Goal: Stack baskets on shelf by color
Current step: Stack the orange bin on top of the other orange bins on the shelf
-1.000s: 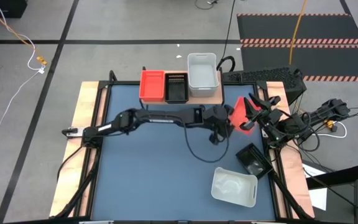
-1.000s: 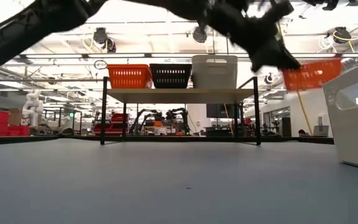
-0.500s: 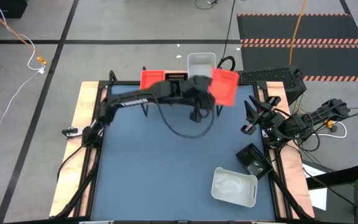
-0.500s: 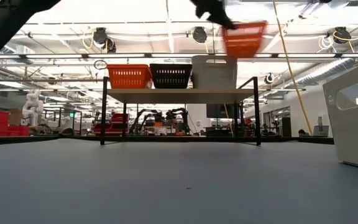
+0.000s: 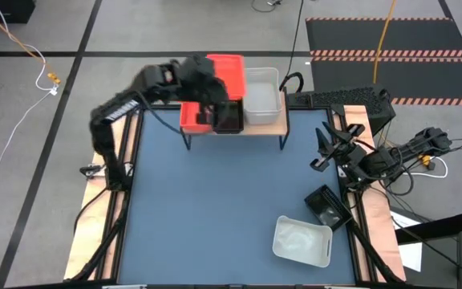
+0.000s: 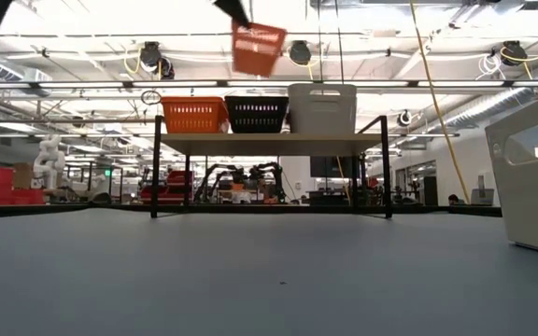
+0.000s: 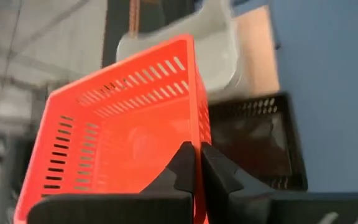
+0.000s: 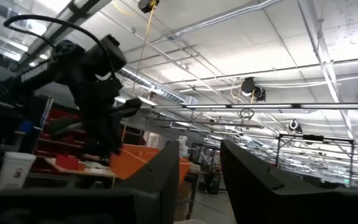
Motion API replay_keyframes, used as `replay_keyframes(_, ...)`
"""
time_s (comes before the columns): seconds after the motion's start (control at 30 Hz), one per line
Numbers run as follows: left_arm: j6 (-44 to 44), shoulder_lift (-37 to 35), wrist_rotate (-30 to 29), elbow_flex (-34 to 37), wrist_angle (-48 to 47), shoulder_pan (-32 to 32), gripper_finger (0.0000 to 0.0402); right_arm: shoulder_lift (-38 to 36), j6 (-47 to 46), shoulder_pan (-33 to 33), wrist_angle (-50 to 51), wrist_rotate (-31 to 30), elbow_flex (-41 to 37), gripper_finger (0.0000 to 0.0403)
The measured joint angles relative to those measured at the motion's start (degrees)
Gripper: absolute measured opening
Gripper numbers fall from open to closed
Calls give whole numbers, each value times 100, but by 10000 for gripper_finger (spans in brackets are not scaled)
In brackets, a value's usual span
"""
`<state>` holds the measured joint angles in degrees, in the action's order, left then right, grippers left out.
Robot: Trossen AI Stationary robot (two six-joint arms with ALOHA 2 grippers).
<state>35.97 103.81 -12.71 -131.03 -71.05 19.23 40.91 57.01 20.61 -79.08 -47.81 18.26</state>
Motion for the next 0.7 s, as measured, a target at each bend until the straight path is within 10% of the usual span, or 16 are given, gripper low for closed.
replay_keyframes(0.47, -191, -3478, -78, 5628, 2585, 550, 6, -3, 224, -279, 62, -190, 0, 109)
replay_keyframes(0.7, 415, -4689, 585, 7277, 3528, 865, 6, 19, -94, -511, 132, -166, 0, 109)
